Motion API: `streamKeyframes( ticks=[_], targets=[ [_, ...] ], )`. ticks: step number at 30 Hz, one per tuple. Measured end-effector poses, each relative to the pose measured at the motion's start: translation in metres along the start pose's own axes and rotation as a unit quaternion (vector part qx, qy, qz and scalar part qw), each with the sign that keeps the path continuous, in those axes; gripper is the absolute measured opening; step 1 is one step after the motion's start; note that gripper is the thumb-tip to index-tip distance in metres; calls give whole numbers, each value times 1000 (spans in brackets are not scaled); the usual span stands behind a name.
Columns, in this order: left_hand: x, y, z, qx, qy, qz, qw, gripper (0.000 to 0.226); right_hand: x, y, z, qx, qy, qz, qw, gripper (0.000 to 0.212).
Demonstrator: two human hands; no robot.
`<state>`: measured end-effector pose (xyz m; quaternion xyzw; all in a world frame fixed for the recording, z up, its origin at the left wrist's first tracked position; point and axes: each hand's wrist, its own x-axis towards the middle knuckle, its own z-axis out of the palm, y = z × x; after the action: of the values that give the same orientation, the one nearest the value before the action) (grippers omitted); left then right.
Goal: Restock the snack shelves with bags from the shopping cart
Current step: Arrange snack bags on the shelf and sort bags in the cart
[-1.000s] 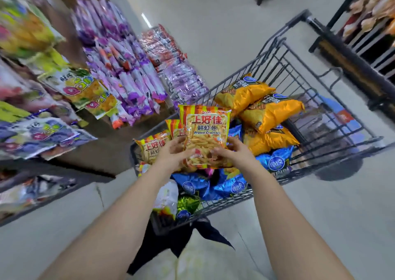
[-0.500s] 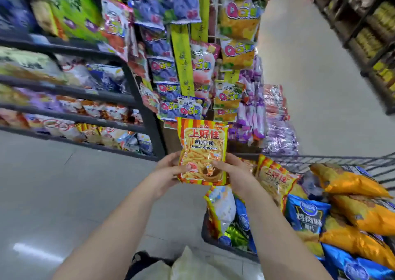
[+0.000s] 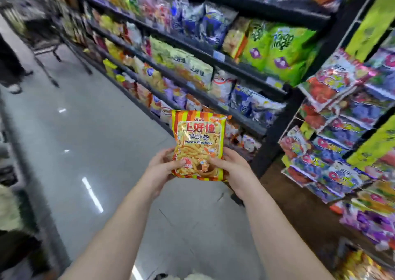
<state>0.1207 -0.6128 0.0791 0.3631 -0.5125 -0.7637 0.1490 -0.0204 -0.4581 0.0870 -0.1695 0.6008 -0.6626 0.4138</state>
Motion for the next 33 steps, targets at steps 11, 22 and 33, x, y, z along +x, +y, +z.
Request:
streamKeyframes(
  ticks=[11,22,33],
  targets=[
    [117,186,-151,43,73,151,985,57,191,-105,188,-53,1,-104,993,47],
    [268,398,-181,116,91,275,950,58,384,-262,259,-87,8,-234,968,61],
    [412,615,-164,142,80,401,902,55,551,-452,302,-75,14,-359,930,40]
  ],
)
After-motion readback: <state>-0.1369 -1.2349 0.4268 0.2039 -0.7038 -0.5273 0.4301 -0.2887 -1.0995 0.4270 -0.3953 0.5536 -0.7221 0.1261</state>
